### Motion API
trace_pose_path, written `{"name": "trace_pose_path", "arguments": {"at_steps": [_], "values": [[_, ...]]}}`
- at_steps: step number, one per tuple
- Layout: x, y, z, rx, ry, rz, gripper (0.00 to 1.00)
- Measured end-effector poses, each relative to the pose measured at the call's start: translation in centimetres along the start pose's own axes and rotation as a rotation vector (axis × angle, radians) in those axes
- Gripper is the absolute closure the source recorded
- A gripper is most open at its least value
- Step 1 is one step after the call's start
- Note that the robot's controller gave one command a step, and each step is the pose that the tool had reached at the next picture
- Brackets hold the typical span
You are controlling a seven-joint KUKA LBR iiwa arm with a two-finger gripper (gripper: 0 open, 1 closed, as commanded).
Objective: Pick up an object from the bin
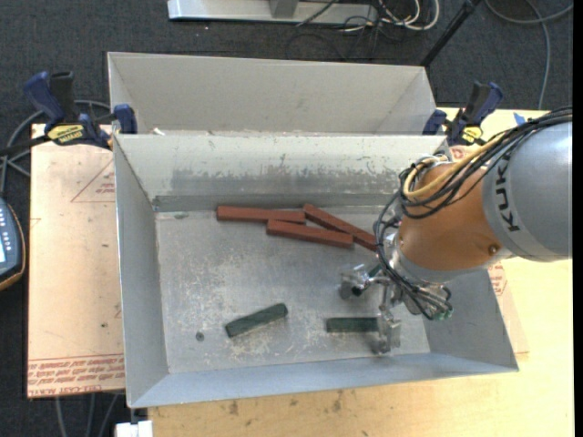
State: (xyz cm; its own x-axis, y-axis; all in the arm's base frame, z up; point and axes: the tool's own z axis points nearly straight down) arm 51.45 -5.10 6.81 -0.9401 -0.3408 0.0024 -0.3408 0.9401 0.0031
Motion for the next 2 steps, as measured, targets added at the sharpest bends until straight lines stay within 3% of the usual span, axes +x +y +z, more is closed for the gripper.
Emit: {"name": "trace_pose_path", "arguments": {"at_steps": [1,2], "values": [[-0.1,-0.1,-0.3,0.003,-0.004,-0.001,1.00],[-0.2,-1.8,-14.2,0.008,-0.012,-0.017,1.00]]}}
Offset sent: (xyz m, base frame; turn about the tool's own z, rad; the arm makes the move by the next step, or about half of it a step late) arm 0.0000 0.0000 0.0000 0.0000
